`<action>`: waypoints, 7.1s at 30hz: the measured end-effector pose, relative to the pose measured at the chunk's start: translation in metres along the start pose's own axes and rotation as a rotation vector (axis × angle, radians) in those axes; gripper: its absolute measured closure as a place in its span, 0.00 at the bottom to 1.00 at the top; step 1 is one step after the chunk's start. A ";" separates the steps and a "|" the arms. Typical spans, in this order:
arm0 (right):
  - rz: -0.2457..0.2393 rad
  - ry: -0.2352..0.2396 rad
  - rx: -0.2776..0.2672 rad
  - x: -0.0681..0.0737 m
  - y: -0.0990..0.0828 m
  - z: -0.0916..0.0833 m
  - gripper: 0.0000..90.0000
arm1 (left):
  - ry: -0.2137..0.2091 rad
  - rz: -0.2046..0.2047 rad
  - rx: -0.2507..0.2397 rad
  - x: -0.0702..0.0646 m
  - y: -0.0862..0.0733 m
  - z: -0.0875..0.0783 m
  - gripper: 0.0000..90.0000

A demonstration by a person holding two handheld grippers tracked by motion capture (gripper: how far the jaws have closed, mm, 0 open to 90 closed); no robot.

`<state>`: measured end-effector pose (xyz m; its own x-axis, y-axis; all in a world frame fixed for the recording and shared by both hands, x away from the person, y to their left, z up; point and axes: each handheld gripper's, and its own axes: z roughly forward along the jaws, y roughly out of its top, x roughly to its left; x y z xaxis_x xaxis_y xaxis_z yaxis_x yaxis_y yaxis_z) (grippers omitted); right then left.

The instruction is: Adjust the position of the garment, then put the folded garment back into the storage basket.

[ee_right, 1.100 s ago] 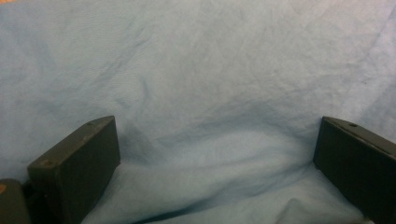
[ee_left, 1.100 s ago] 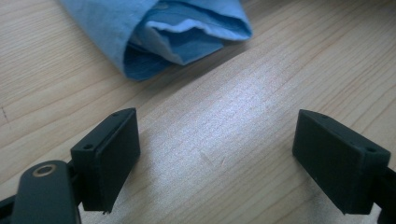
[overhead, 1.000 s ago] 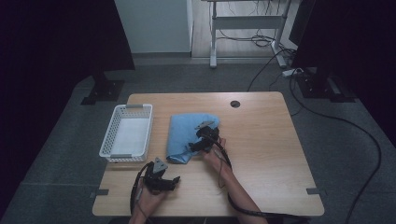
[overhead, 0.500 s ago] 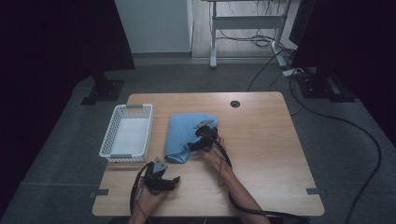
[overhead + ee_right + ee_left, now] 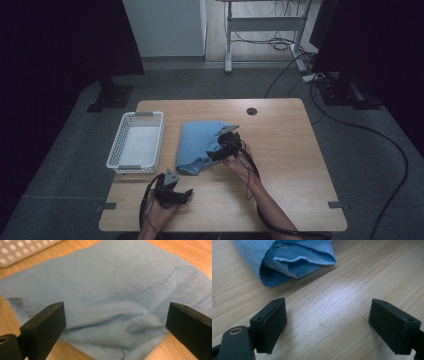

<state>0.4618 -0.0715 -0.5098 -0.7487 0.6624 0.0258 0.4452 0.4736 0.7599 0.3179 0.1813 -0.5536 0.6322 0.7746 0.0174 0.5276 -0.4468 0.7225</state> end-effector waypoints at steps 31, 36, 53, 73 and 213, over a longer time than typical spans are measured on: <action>0.042 -0.021 0.009 -0.024 -0.054 -0.091 0.01 | 0.002 -0.001 0.001 0.000 0.000 0.000 0.15; 0.047 -0.031 0.001 -0.025 -0.068 -0.105 0.02 | 0.004 -0.002 0.001 -0.001 0.000 0.001 0.15; 0.093 -0.091 -0.026 -0.027 -0.120 -0.150 0.03 | 0.006 -0.004 0.001 -0.001 0.001 0.001 0.15; 0.142 -0.178 0.011 -0.023 -0.195 -0.153 0.04 | 0.010 -0.007 0.001 -0.001 0.001 0.001 0.15; 0.133 -0.168 0.049 -0.024 -0.195 -0.151 0.04 | 0.037 -0.060 0.014 0.042 0.164 0.075 0.94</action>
<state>0.3186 -0.2673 -0.5611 -0.5917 0.8060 0.0120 0.5607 0.4008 0.7245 0.4742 0.1069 -0.4862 0.5779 0.8161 -0.0006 0.5722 -0.4047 0.7133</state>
